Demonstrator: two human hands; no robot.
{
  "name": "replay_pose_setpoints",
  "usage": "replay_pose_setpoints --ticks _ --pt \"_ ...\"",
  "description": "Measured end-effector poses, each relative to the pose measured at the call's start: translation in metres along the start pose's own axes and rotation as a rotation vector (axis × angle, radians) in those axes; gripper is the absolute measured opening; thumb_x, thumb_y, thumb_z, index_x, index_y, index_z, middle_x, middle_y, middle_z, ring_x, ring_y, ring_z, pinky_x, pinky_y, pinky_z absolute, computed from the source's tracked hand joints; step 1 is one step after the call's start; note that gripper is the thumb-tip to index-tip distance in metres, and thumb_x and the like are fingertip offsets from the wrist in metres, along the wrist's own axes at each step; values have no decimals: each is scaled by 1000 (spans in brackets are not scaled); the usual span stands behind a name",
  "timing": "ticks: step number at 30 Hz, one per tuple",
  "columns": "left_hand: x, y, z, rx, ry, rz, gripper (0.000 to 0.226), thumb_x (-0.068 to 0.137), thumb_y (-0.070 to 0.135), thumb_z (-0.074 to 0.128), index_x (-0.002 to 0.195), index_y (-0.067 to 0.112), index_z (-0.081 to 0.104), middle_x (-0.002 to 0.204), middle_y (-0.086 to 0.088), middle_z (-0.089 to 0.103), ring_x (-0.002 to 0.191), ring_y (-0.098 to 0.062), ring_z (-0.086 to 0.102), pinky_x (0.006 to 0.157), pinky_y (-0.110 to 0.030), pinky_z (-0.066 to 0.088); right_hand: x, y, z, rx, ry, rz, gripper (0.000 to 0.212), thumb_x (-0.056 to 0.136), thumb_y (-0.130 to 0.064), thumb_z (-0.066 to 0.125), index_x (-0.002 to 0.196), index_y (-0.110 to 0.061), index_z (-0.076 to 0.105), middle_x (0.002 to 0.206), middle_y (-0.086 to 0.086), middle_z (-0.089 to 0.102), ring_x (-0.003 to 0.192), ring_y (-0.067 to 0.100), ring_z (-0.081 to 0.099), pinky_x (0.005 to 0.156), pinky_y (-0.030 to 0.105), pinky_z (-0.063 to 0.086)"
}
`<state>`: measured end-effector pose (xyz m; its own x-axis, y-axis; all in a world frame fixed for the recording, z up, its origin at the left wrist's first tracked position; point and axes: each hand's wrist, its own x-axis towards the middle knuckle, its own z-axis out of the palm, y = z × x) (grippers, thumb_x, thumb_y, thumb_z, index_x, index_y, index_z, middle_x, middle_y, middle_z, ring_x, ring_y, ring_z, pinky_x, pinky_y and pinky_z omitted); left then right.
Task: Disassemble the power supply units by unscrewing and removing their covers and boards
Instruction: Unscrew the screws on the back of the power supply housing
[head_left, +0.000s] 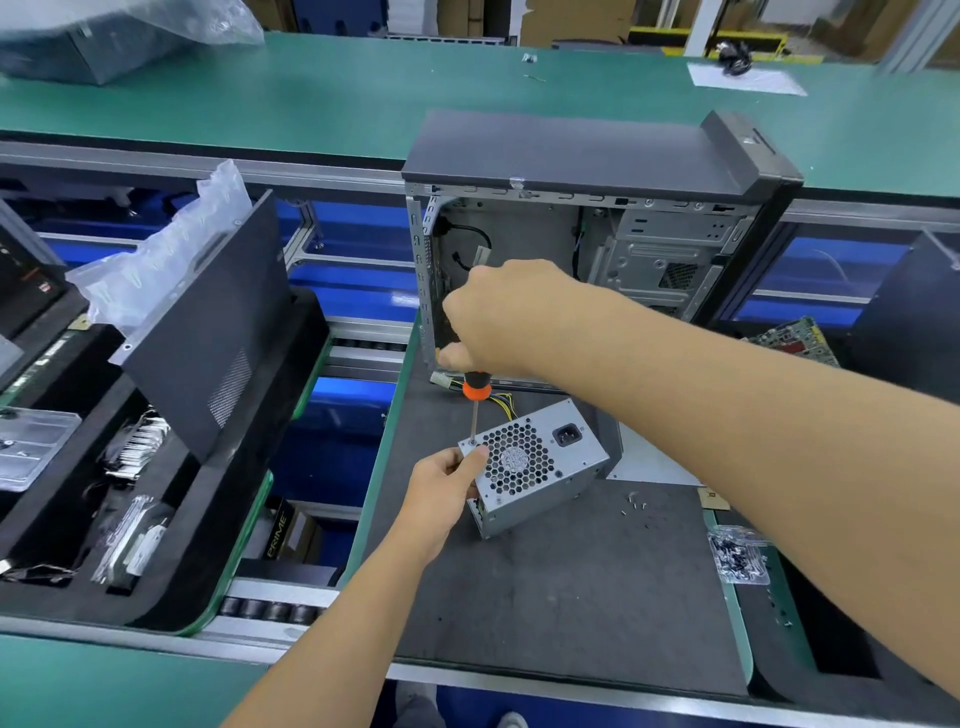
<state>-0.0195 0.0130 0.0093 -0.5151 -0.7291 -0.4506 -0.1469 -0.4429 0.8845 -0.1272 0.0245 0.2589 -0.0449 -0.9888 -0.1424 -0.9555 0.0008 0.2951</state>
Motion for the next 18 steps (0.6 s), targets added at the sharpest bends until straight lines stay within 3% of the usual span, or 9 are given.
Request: replay_pose_setpoints --ticks 4,6,9,11,12,14,16,18 --pt "1 0 1 -20 12 -3 20 100 24 62 105 7 72 98 -6 78 95 -27 74 92 -40 57 1 9 3 61 -56 -56 35 98 -41 51 117 -11 52 77 0 37 70 23 44 54 28 30" --pt "1 0 1 -20 15 -4 19 100 24 62 105 8 72 97 -5 78 94 -26 74 92 -40 57 2 12 5 76 -68 -102 29 96 -36 55 118 -18 50 95 2 50 88 25 39 74 30 27" --pt "1 0 0 -21 15 -5 19 100 25 61 105 10 72 97 -4 78 93 -24 75 91 -38 57 4 15 9 169 -63 -165 23 91 -16 55 110 -29 50 112 -2 47 98 24 31 81 38 20" --pt "1 0 0 -19 13 -6 20 100 25 62 106 9 71 97 -3 78 93 -22 75 89 -37 57 2 16 8 216 -72 -181 24 90 -29 62 108 -31 47 108 -4 44 102 25 37 79 38 28" --pt "1 0 0 -17 11 -5 20 100 25 62 106 9 71 97 -3 78 92 -22 75 88 -36 57 1 15 8 224 -85 -152 36 87 -48 65 110 -29 45 101 -4 43 101 26 41 74 38 34" --pt "1 0 0 -11 4 3 20 100 25 62 105 9 72 97 -3 78 91 -22 75 86 -35 57 -3 13 5 182 -92 0 73 79 -83 44 116 -20 47 84 -2 38 86 27 46 58 34 33" --pt "1 0 0 -4 0 6 19 100 26 62 104 10 72 97 -3 78 91 -22 75 84 -34 57 -6 9 1 -13 -43 112 88 80 -88 18 94 -9 56 74 0 40 68 25 45 50 32 28" --pt "1 1 -1 4 1 6 19 100 26 62 104 11 72 97 -2 78 92 -22 75 83 -32 57 -5 7 1 -175 25 71 76 90 -78 15 68 -12 45 69 4 43 56 22 40 48 30 28"
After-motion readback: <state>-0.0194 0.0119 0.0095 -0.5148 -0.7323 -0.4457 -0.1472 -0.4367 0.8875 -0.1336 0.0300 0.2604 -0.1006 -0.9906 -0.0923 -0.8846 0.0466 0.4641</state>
